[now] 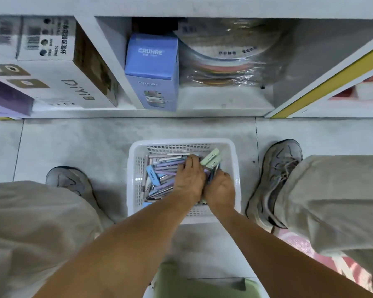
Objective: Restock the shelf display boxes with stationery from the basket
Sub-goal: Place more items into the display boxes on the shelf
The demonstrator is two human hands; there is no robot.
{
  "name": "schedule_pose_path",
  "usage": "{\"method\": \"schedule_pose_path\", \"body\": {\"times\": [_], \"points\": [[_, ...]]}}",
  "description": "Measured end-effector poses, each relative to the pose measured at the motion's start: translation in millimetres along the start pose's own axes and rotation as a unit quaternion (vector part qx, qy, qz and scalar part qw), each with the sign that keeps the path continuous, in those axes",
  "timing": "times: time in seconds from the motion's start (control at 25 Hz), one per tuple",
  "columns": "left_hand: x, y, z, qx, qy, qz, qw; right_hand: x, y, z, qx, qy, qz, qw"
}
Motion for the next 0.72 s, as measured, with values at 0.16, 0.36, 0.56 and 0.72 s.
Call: {"method": "schedule_pose_path", "body": {"times": [0.16,0.36,0.56,0.72], "points": [[17.4,-7.2,-5.6,-0.011,0.045,-0.074,0.996,-6.5,-3.3,-0.6,0.005,-0.008,0.033,0.999],[20.6,-12.7,-4.8,0.005,0.021,-0.102,0.995,-7.7,-13.0,-9.0,0.024,-0.05,0.095,0.994],[7.7,-3.6,-8.2,-0.029,0.005,-0.095,0.995,-17.8,-16.7,-5.3,0.048,-0.079,0.193,0.977],[12.7,0.8,-3.8,-0.024,-0.006,-0.113,0.993,-14.3,-18.5,-1.3,0.064,-0.072,0.244,0.965]]}}
Point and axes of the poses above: each hand's wrist, its own z-axis towards the middle knuckle, its own y-axis out of the back of the hand, x = y × z, the point moved 10 cm from there along z, towards the middle knuckle, and after that the axes turned 4 degrees about -z, right-handed, at the moved point
